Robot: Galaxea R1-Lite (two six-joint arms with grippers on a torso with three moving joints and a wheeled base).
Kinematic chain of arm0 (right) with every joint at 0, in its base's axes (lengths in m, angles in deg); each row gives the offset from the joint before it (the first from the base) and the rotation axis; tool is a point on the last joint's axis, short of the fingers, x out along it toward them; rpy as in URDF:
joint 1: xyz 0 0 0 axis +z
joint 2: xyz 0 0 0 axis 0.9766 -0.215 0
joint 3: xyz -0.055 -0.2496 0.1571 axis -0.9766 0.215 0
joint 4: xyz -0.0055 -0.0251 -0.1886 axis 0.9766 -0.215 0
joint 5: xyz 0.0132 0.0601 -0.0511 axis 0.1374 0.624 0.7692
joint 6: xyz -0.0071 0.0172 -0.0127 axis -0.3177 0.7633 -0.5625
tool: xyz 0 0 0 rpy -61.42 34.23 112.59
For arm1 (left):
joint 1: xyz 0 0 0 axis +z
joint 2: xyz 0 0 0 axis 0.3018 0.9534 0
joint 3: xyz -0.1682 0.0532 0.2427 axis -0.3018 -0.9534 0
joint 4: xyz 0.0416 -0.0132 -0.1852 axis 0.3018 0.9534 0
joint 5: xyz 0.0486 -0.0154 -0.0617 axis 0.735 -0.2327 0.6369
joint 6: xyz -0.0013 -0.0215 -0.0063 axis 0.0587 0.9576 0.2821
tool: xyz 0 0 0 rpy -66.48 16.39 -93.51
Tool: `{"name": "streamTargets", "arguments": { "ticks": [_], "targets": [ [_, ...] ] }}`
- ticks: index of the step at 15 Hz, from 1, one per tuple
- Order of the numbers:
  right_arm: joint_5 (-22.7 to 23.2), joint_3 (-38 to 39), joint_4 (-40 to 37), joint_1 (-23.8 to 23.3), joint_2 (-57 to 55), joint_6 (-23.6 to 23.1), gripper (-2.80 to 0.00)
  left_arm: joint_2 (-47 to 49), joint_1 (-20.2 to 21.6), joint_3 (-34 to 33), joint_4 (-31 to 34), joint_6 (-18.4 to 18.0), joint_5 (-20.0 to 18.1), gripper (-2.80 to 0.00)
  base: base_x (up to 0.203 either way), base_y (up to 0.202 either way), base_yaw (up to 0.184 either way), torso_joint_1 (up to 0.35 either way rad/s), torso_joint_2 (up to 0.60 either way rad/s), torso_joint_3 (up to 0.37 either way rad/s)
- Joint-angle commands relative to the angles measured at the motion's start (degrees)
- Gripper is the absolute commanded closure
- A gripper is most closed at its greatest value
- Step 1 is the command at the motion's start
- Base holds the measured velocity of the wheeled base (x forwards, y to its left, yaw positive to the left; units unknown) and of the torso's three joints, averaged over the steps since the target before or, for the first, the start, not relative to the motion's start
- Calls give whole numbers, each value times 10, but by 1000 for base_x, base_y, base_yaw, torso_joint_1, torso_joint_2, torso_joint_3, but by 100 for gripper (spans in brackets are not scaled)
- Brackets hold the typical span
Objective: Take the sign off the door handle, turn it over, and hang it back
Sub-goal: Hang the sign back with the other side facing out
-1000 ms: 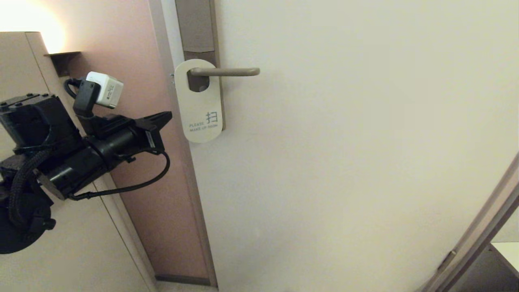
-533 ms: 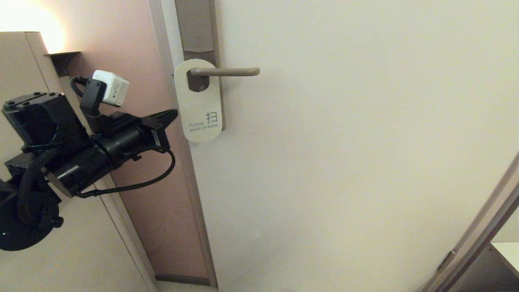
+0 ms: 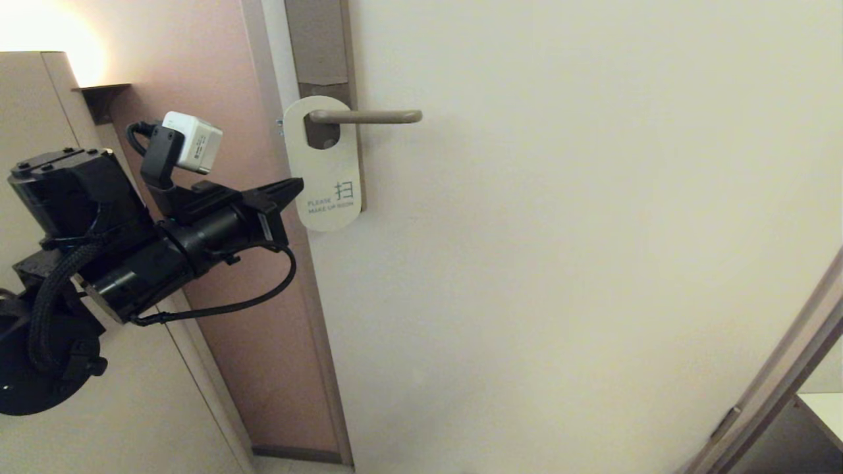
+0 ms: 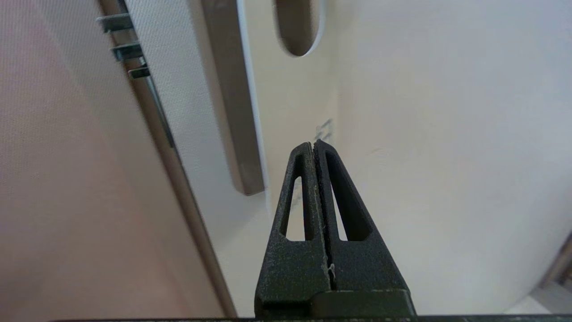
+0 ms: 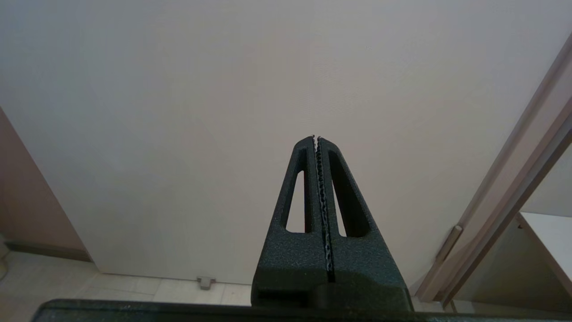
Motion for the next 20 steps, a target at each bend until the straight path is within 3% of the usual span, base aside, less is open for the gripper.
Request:
{"name": "streamTargets", "arguments": {
  "ticks": [1, 5, 14, 20],
  "targets": [
    [0, 0, 0, 0, -1, 0, 0, 16, 8, 8, -5, -1, 0, 0, 0, 0, 0, 0, 0, 0],
    [0, 0, 0, 0, -1, 0, 0, 42, 38, 45, -8, 0, 1, 0, 0, 0, 0, 0, 0, 0],
    [0, 0, 0, 0, -1, 0, 0, 57, 74, 59, -8, 3, 0, 0, 0, 0, 0, 0, 0, 0],
    [0, 0, 0, 0, -1, 0, 0, 60, 75, 60, -8, 5, -2, 0, 0, 0, 0, 0, 0, 0]
  ]
}}
